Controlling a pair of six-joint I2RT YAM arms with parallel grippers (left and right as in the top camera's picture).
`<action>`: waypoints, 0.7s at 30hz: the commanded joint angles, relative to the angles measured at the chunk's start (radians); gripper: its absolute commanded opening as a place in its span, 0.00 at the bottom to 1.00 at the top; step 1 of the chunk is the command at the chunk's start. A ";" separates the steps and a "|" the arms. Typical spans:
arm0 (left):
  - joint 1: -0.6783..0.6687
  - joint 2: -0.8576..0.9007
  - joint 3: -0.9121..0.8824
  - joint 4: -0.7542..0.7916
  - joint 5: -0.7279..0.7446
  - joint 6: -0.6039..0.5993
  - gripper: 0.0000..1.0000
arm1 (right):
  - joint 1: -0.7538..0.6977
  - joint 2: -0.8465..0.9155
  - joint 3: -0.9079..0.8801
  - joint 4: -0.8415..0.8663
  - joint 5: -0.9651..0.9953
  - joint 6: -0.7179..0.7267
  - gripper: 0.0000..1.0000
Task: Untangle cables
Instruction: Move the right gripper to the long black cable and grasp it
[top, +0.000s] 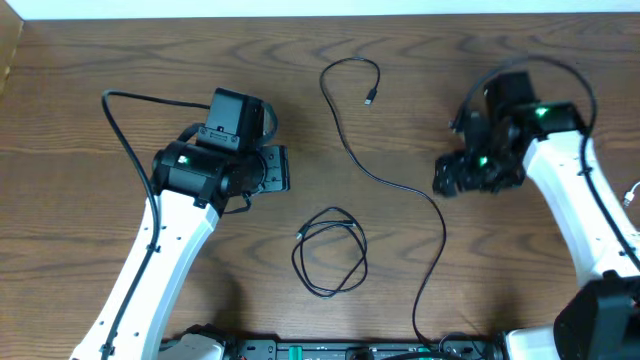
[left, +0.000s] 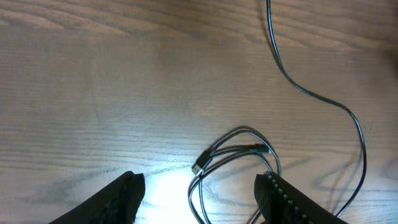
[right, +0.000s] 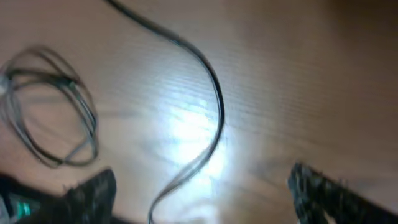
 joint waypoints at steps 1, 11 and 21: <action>0.005 0.005 -0.010 -0.003 -0.013 -0.016 0.62 | 0.005 -0.002 -0.124 0.042 0.038 0.161 0.82; 0.005 0.005 -0.010 -0.003 -0.013 -0.016 0.62 | 0.071 -0.002 -0.395 0.214 0.031 0.390 0.75; 0.005 0.005 -0.010 -0.003 -0.013 -0.016 0.62 | 0.182 -0.002 -0.559 0.369 0.078 0.599 0.39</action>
